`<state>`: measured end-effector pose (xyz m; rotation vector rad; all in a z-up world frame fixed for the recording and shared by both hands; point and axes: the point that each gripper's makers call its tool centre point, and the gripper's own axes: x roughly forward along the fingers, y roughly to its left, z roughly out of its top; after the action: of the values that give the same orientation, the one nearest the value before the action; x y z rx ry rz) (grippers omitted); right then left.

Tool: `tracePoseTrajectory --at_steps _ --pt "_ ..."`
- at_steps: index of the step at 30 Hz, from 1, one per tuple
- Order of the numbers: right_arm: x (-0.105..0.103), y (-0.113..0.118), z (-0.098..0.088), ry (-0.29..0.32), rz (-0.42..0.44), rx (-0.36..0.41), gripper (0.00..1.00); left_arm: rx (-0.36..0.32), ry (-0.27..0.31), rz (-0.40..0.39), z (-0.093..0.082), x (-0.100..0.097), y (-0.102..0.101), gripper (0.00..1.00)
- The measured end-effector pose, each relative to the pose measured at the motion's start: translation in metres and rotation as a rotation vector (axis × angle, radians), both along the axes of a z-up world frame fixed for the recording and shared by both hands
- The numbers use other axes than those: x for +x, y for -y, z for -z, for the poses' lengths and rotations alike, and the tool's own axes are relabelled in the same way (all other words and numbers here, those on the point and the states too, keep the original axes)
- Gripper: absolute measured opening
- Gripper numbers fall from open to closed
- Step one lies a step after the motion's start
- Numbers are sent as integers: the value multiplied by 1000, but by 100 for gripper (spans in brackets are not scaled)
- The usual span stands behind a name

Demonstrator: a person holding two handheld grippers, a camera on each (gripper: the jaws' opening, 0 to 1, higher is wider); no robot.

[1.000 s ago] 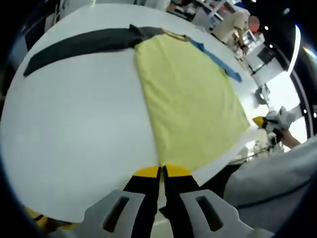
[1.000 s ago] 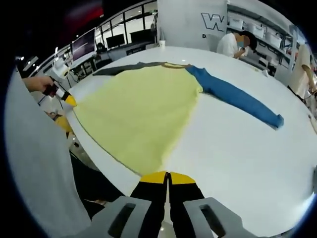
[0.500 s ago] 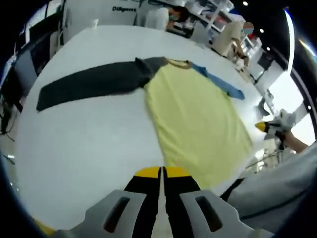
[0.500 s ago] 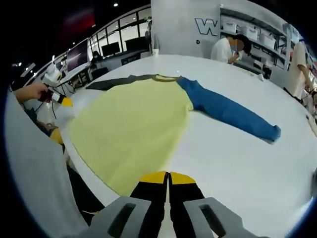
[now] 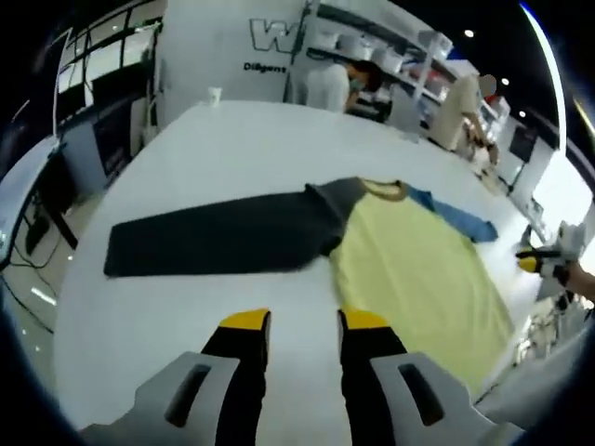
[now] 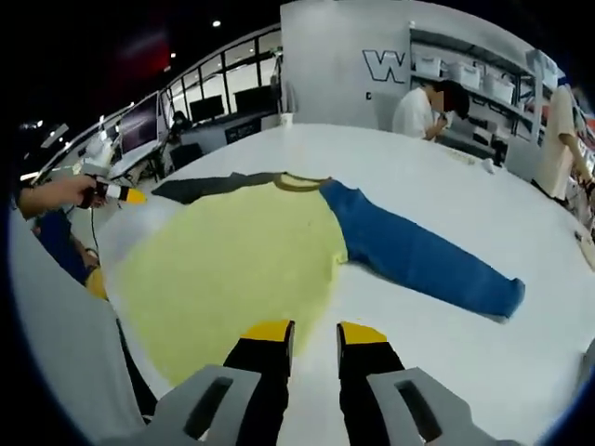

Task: Fold the garment on the visible template until the final outline fits inside the template.

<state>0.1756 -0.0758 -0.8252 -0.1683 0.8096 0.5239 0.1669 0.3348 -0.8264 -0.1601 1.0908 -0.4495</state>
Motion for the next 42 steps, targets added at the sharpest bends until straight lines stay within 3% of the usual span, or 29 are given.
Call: tracePoseTrajectory --at_steps 4,6,8,9,10,13,18,19,21,23,25,29,31,32,33,36,37,39,41,42 --pt "7 -1 -3 6 9 12 45 2 25 -21 -6 8 -1 33" --pt "10 -2 -6 10 9 18 44 5 50 -52 -14 18 -2 33" --pt "27 -2 -14 28 23 44 41 30 186 -135 -23 53 -15 34" --pt "28 -3 -16 31 23 52 41 24 201 -150 -25 58 -15 34" --pt "35 -4 -19 33 19 50 41 24 255 -188 -32 71 -21 34" --pt "57 -4 -27 50 34 68 40 46 288 -211 -34 85 -30 32" --pt "89 -10 -48 122 22 64 40 102 311 -259 -32 122 -56 30" --pt "94 -10 -53 134 33 75 39 66 322 -301 -27 142 -72 29" --pt "100 -7 -59 136 44 67 39 60 324 -332 -29 148 -77 28" --pt "103 0 -58 129 64 61 39 82 317 -372 -25 161 -97 28" --pt "104 2 -58 119 93 67 38 127 324 -478 -24 168 -111 27" --pt "110 2 -54 90 114 63 39 204 347 -562 -8 188 -156 28" --pt "112 4 -53 84 142 38 38 225 354 -573 -6 191 -165 27" --pt "112 4 -52 78 142 36 38 286 312 -596 8 191 -186 25" --pt "113 3 -51 73 142 35 38 291 309 -597 10 191 -188 23" --pt "116 0 -50 63 147 31 37 385 330 -605 22 200 -220 26" --pt "118 1 -49 63 151 31 37 421 336 -582 19 202 -222 26" --pt "119 -1 -50 65 151 29 36 394 317 -568 27 207 -222 26" --pt "123 0 -47 62 145 27 35 335 345 -606 26 207 -220 26" --pt "122 -1 -44 57 135 21 34 343 369 -583 26 207 -220 26"
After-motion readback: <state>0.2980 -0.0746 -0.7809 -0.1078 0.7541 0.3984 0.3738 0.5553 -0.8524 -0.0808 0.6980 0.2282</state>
